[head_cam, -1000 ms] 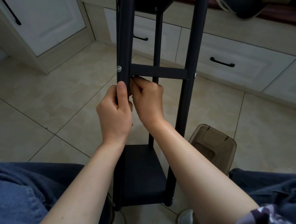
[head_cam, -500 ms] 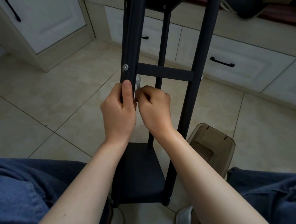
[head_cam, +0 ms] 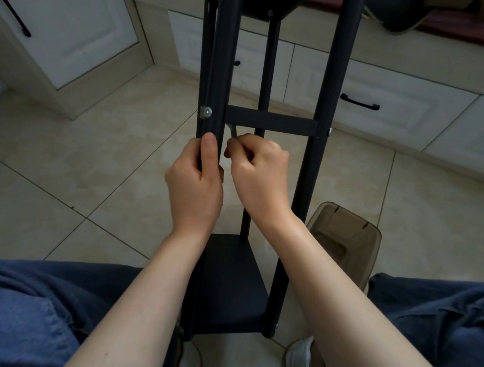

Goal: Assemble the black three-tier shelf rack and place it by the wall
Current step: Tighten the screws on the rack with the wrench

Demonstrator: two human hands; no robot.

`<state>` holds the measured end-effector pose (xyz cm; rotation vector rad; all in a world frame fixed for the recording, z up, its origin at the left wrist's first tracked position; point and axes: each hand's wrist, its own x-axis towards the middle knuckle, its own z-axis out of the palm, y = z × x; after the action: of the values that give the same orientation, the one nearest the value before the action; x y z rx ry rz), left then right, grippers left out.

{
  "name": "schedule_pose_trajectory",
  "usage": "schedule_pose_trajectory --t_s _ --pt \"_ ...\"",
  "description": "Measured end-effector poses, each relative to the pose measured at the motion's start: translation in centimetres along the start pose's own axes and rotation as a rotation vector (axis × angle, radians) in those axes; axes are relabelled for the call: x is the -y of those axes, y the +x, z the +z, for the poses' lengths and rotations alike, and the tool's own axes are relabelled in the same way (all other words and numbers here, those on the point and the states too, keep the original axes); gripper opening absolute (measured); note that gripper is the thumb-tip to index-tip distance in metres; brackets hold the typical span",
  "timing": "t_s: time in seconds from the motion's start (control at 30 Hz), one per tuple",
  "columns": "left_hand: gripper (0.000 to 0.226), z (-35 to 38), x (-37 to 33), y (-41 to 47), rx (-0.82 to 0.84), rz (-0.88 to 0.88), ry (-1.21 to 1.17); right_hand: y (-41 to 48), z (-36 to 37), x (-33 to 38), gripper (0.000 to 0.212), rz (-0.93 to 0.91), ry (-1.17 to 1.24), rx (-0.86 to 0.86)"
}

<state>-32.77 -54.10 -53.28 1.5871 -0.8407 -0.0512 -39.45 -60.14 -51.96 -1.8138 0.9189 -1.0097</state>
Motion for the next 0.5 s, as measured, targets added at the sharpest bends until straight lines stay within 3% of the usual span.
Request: schedule_pose_trajectory --t_s 0.5 --pt "0.037 -0.3 0.2 0.1 0.002 0.01 0.01 1.0 1.3 -0.8 0.03 0.007 0.08 0.039"
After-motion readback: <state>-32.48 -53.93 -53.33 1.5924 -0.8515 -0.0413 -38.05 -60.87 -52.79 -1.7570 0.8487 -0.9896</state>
